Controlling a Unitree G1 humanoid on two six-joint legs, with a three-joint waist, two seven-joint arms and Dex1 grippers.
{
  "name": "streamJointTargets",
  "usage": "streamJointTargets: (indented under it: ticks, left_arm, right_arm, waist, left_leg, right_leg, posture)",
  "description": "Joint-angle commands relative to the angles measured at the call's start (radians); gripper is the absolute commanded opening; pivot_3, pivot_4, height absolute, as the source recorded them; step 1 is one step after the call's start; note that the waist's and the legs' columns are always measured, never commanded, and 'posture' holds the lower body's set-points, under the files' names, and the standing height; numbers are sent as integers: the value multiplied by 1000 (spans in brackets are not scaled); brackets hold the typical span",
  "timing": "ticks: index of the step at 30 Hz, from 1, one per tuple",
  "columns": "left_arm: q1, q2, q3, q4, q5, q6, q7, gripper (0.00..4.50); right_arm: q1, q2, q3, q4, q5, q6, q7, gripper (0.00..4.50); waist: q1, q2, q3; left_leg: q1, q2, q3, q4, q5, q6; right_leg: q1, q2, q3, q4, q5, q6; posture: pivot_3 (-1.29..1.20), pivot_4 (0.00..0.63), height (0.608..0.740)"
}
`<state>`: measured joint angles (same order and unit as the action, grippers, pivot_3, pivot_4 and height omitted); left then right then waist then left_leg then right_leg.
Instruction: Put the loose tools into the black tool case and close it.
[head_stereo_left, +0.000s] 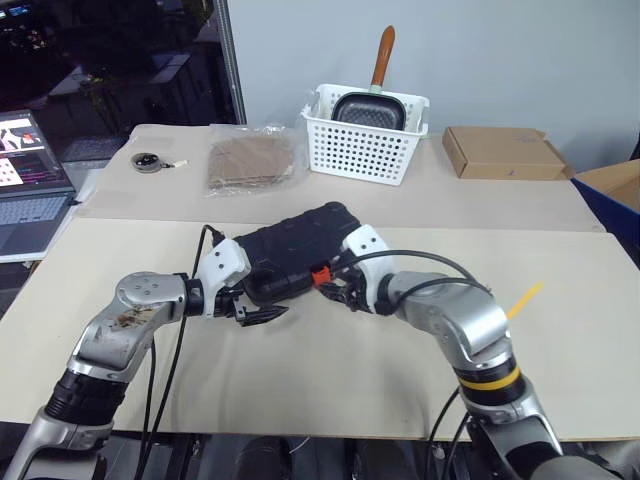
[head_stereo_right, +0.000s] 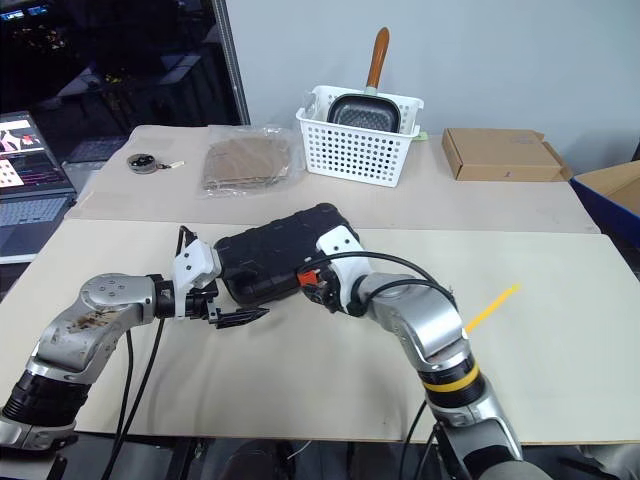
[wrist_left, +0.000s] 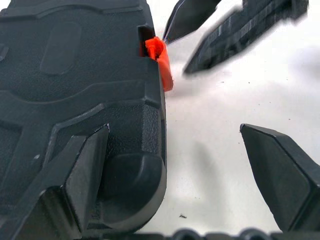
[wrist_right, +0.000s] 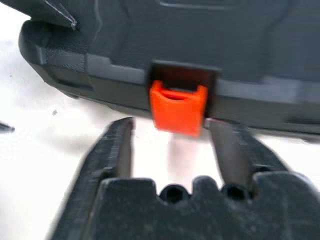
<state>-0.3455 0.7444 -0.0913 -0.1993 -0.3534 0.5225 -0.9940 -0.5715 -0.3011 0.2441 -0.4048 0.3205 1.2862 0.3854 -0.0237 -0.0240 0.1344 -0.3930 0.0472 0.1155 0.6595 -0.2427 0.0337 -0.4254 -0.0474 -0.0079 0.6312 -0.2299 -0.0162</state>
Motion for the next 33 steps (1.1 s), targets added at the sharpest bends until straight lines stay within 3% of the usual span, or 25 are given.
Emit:
streamJointTargets:
  ticks: [1,3,4,17,27,33]
  left_arm:
    - [11,-9,-33,12,10,14,-11,4500]
    - [10,-11,-34,13,12,13,-10,4500]
    - [10,-11,-33,14,12,12,-11,4500]
    - [9,-13,-30,16,19,8,-10,4500]
    - [11,-24,-37,16,23,8,-6,4500]
    - [14,-30,-34,18,28,9,-5,4500]
  right_arm:
    - [2,6,-24,-24,17,7,-1,915]
    - [-4,30,-34,6,14,-4,-16,176]
    - [-10,48,-37,27,9,-13,-27,17]
    - [-78,161,-36,228,-38,-142,-72,17]
    - [-89,180,-40,217,-33,-146,-54,17]
    - [-72,132,-60,141,8,-97,-7,17]
  waist:
    - [0,0,0]
    - [1,0,0]
    - [1,0,0]
    - [2,0,0]
    - [0,0,0]
    - [0,0,0]
  left_leg:
    - [0,0,0,0,0,0]
    - [0,0,0,0,0,0]
    - [0,0,0,0,0,0]
    - [1,0,0,0,0,-1]
    - [1,1,0,0,0,-1]
    - [0,1,0,0,0,-1]
  right_leg:
    - [0,0,0,0,0,0]
    - [0,0,0,1,0,0]
    - [0,1,0,1,0,0]
    - [0,1,1,1,0,0]
    - [0,1,1,1,0,0]
    - [0,1,1,1,0,0]
  posture:
    - [0,150,740]
    - [0,150,740]
    - [0,150,740]
    - [0,150,740]
    - [0,150,740]
    - [0,150,740]
